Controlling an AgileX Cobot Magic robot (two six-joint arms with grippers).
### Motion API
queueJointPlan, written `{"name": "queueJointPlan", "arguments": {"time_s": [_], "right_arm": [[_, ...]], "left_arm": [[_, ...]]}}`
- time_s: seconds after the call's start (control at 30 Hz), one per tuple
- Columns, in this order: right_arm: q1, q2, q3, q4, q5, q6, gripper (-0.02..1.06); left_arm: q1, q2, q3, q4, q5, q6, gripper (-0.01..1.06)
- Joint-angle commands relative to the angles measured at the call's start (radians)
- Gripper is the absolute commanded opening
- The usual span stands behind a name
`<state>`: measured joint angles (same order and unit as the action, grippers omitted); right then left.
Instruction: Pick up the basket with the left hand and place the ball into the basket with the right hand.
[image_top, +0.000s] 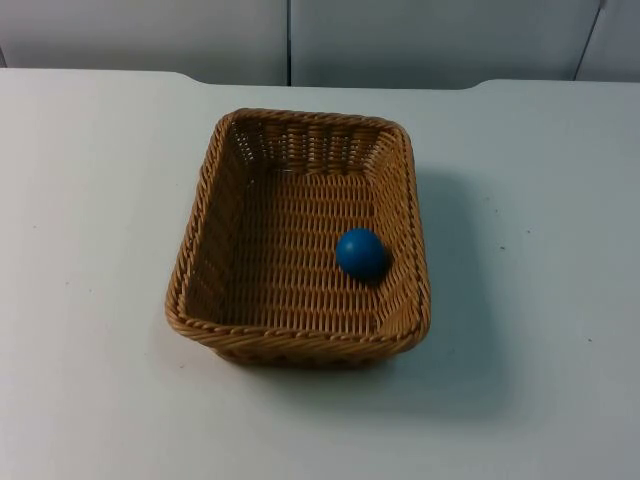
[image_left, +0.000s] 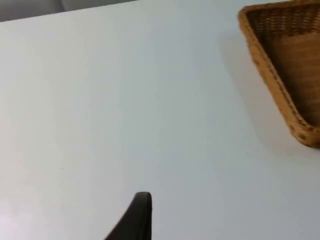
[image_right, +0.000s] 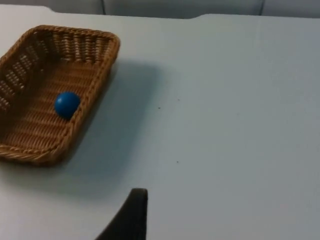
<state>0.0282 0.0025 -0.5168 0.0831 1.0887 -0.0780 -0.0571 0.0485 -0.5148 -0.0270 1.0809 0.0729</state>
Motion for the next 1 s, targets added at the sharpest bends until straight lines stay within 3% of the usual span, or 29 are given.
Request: {"name": "queueJointPlan", "arguments": {"time_s": [0.0,0.2,0.7,0.97], "right_arm": [[-0.046,-0.002,0.005,0.002,-0.009,0.001,1.04],[-0.125,-0.002,0.005,0.002,-0.009,0.001,1.04],[-0.116,-0.002,0.005,0.002,-0.009,0.001,1.04],[-0.108,-0.002,0.005,0.001,-0.009,0.001,1.04]], "left_arm": [[0.055,-0.016,0.002,-0.003,-0.003,-0.004,0.96],[0.212,-0.048,0.002,0.000,-0.003,-0.001,0.96],[0.208,-0.048,0.002,0.000,-0.003,-0.003,0.96],[0.083,-0.048,0.002,0.000,-0.003,-0.003,0.96]]}}
